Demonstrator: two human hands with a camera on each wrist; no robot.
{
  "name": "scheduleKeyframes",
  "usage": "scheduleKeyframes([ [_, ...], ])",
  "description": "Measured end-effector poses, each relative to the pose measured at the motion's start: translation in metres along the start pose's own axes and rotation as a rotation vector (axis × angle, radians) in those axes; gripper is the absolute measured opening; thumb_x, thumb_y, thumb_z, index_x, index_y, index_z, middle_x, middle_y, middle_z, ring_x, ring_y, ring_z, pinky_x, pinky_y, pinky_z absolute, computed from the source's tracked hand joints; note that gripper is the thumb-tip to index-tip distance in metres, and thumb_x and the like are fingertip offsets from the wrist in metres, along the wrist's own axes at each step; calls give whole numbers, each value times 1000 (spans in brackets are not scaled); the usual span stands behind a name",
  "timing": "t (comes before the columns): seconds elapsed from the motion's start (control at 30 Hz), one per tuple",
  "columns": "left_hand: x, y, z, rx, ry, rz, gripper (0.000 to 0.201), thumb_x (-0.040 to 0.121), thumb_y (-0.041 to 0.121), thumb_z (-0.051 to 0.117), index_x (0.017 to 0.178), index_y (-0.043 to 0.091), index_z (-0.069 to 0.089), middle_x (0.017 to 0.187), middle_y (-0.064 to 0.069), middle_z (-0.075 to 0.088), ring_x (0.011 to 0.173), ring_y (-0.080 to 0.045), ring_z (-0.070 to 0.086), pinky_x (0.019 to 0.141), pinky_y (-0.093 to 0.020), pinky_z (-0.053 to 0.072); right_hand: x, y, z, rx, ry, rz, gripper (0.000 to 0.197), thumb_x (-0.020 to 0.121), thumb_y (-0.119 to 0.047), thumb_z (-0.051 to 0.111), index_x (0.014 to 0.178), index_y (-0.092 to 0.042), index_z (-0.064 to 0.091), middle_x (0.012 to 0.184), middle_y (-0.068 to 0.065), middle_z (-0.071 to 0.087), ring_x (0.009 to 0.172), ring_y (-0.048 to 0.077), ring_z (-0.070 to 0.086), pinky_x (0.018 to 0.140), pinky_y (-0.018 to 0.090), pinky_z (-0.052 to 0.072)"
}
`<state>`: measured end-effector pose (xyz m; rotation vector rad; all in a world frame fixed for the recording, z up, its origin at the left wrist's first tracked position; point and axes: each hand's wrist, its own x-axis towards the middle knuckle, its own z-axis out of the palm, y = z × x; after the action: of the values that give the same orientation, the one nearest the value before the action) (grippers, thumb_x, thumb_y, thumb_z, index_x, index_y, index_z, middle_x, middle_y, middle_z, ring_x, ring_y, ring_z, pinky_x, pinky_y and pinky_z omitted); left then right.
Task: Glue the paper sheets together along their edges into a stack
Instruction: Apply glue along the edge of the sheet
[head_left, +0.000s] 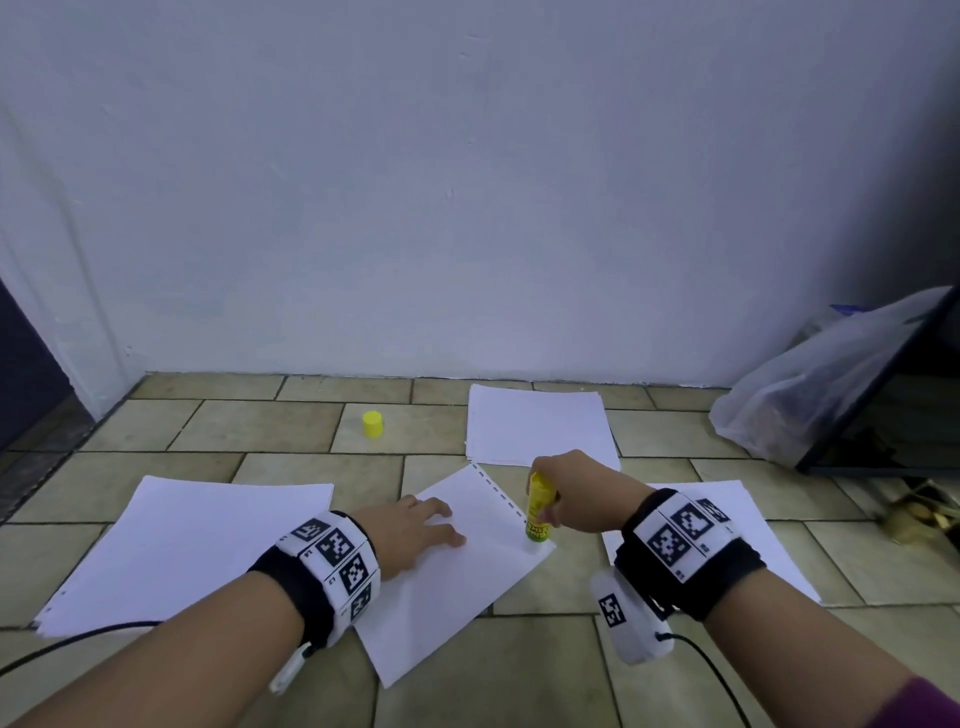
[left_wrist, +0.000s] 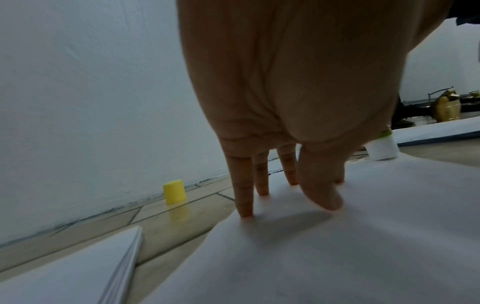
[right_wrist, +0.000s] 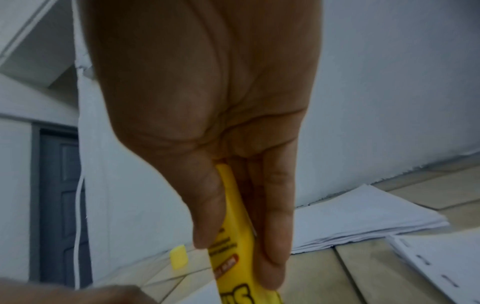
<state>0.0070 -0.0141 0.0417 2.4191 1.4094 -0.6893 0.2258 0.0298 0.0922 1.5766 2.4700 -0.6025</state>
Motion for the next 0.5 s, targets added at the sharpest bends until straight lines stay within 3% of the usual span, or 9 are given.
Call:
scheduleKeyframes([
  [0.1, -3, 1, -2, 43, 9, -21, 69, 95, 4, 47, 151, 34, 19, 155, -2, 14, 134, -25, 28, 98, -36, 41, 3, 5, -5, 154, 47, 18, 23, 83, -18, 68, 100, -8, 56, 103, 11, 63, 93, 25, 64, 81, 35, 54],
  [0.17, -4, 4, 0, 22, 19, -64, 66, 95, 19, 55, 150, 32, 21, 148, -5, 24, 129, -25, 35, 96, -37, 42, 3, 7, -7, 360, 124, 29, 19, 82, -14, 70, 89, -8, 54, 85, 8, 65, 72, 19, 67, 68, 29, 54],
  [0.23, -5, 6, 1, -24, 31, -90, 67, 92, 36, 60, 148, 28, 25, 143, -7, 28, 127, -25, 37, 97, -37, 42, 5, 6, -7, 478, 192, 35, 17, 82, -12, 70, 85, -8, 53, 77, 6, 65, 61, 15, 65, 63, 26, 54],
  [0.3, -7, 5, 4, -40, 65, -83, 70, 87, 46, 62, 144, 23, 30, 145, -5, 25, 132, -23, 30, 100, -40, 41, 8, 3, -6, 525, 236, 37, 16, 82, -11, 69, 83, -9, 53, 78, 9, 66, 61, 16, 66, 65, 29, 55],
  [0.4, -7, 4, 8, -96, 94, -87, 74, 82, 53, 65, 139, 19, 32, 154, -2, 11, 141, -23, 17, 107, -44, 36, 16, -4, -2, 561, 272, 29, 16, 82, -9, 67, 80, -12, 52, 80, 8, 66, 59, 11, 64, 59, 22, 53],
  [0.5, -6, 4, 12, -125, 98, -176, 86, 80, 61, 62, 143, 15, 25, 157, -2, 7, 140, -26, 20, 108, -43, 35, 23, -13, 2, 572, 295, 15, 13, 82, -8, 65, 88, -10, 54, 82, 9, 66, 58, 9, 62, 59, 21, 52],
])
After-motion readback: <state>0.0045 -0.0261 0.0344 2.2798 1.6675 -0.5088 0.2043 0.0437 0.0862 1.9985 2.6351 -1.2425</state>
